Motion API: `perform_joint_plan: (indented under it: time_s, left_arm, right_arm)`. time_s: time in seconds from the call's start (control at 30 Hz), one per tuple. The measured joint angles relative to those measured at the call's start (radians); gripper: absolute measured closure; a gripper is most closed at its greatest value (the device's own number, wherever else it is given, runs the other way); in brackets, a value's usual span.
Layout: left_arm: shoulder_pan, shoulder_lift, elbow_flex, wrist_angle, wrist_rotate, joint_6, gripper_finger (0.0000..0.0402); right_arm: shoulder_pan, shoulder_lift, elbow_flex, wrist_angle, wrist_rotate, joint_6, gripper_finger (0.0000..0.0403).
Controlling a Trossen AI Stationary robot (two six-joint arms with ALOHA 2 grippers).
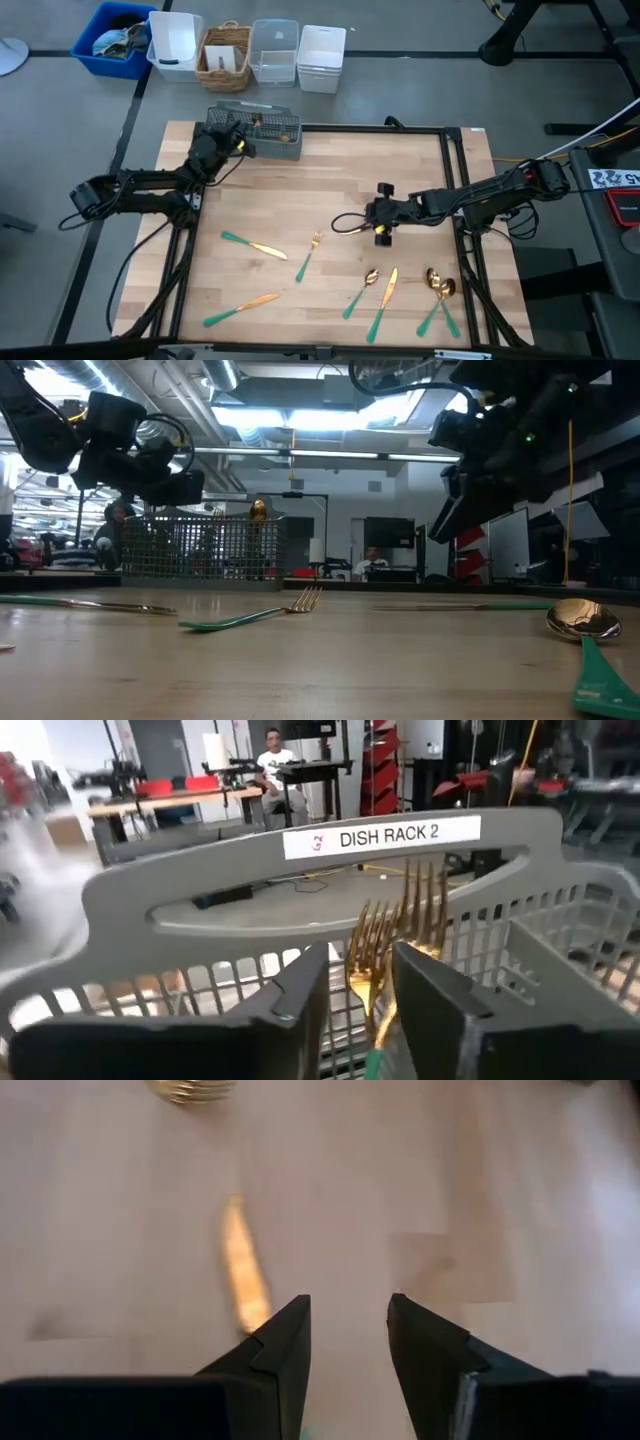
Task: Sort silverware
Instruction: Put the green fork into the gray silverware basket
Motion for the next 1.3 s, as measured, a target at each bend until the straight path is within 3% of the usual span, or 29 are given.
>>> perform_joint_plan:
  time_s: [0.17,0.4,0.53,0.7,1.0,1.17,1.3]
  left_arm:
    - [-0.036,0.000,0.000,0.006,0.023,-0.140,0.0267]
    - [-0.133,0.000,0.000,0.006,0.036,-0.154,0.0265]
    - [-0.199,0.000,0.000,0.005,0.087,-0.207,0.0265]
    - [-0.296,-0.001,0.001,0.003,0.234,-0.306,0.0265]
    - [-0.489,-0.001,0.001,-0.006,0.461,-0.371,0.0265]
    - [-0.595,-0.001,0.001,-0.022,0.489,-0.385,0.0265]
    - [-0.665,0.000,0.001,-0.026,0.491,-0.387,0.0265]
  right_arm:
    - [0.000,0.000,0.000,-0.029,-0.077,0.058,0.0267]
    - [0.000,0.012,0.000,-0.176,-0.085,0.126,0.0267]
    - [0.000,0.036,0.000,-0.146,-0.103,0.121,0.0267]
    - [0.000,0.045,0.000,-0.015,-0.192,0.074,0.0267]
    - [0.000,0.115,0.002,0.296,-0.188,0.172,0.0267]
    - [0.000,0.215,0.001,0.464,-0.189,0.263,0.0267]
    - [-0.009,0.309,0.000,0.605,-0.254,0.316,0.0267]
